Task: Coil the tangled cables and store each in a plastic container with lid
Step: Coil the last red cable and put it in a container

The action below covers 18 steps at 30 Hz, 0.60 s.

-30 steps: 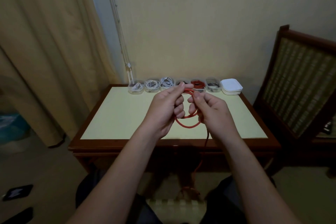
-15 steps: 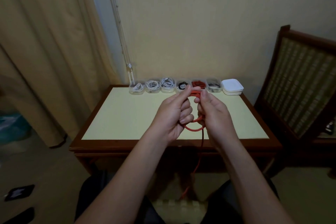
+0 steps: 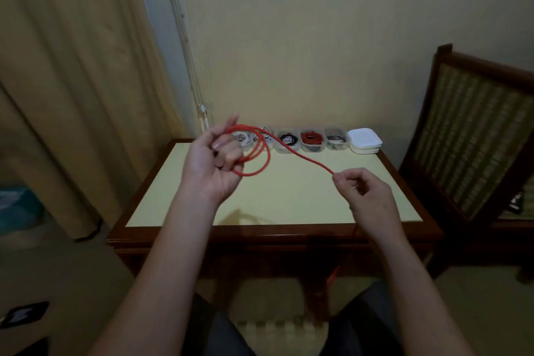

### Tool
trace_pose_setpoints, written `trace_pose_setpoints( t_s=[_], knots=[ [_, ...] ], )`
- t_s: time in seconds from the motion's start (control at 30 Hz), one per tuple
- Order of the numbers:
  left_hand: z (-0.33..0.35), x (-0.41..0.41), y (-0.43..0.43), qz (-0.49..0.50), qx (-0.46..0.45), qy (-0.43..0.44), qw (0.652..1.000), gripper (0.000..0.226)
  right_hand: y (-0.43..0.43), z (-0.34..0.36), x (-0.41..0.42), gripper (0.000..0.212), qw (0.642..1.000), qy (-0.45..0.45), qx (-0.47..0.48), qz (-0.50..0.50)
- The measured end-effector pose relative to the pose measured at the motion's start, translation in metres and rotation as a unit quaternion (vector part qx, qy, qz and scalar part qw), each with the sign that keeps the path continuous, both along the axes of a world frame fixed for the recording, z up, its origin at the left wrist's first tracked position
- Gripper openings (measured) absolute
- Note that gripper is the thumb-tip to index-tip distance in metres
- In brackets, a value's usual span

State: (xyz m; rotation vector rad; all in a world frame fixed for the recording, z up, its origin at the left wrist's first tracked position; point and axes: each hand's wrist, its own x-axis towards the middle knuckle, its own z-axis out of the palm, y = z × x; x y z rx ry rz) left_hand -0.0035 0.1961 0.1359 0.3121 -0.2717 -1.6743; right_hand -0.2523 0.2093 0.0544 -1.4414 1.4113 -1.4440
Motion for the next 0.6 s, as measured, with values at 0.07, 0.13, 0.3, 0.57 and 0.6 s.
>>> trace_pose_setpoints(
  t_s=[0.07, 0.13, 0.3, 0.57, 0.6],
  knots=[
    [0.001, 0.010, -0.002, 0.031, 0.002, 0.016, 0.999, 0.032, -0.001, -0.007, -0.007, 0.008, 0.999, 0.029, 0.000, -0.034],
    [0.001, 0.011, -0.003, 0.066, 0.003, -0.011, 0.998, 0.035, -0.001, -0.010, -0.009, 0.010, 0.993, 0.106, -0.023, -0.049],
    [-0.008, -0.014, -0.003, 0.222, -0.034, -0.325, 0.919, 0.030, 0.001, -0.008, 0.008, 0.012, 0.930, 0.350, -0.111, 0.025],
    [-0.025, -0.046, 0.014, 0.065, -0.130, -0.561, 0.815, 0.032, 0.002, 0.017, 0.035, 0.035, 0.949, 0.248, -0.191, 0.033],
    [-0.026, -0.048, 0.015, 0.037, -0.133, -0.570, 0.810, 0.032, 0.001, 0.020, 0.036, 0.037, 0.956, 0.226, -0.188, 0.023]
  ],
)
